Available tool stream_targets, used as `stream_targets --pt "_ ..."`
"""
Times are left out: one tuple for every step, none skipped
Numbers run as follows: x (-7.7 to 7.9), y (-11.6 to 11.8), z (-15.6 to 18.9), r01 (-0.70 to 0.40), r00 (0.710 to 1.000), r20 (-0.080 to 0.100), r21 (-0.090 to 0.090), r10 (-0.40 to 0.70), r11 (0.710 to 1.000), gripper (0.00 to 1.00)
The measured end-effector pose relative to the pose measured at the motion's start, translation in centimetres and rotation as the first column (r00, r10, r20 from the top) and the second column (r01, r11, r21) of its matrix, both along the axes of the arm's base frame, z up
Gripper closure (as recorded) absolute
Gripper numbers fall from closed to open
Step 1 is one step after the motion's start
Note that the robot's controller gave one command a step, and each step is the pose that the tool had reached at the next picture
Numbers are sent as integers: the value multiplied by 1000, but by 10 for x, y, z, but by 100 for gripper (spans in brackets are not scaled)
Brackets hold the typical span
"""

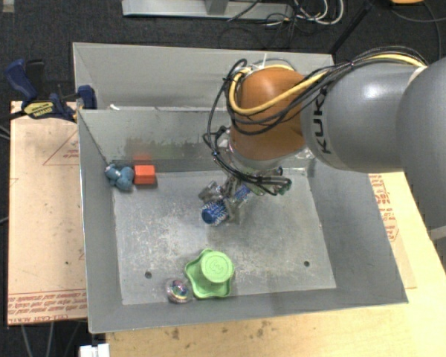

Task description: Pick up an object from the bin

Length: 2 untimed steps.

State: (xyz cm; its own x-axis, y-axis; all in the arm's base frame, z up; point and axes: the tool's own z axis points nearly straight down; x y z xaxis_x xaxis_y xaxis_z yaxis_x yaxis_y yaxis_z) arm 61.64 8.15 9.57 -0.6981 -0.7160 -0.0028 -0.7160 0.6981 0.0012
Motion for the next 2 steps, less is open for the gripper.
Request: stream_targets --pt "0 1 6 3 1000 -1 1 -3 1000 100" --pt "1 2 72 6 1000 6 0 -6 1000 100"
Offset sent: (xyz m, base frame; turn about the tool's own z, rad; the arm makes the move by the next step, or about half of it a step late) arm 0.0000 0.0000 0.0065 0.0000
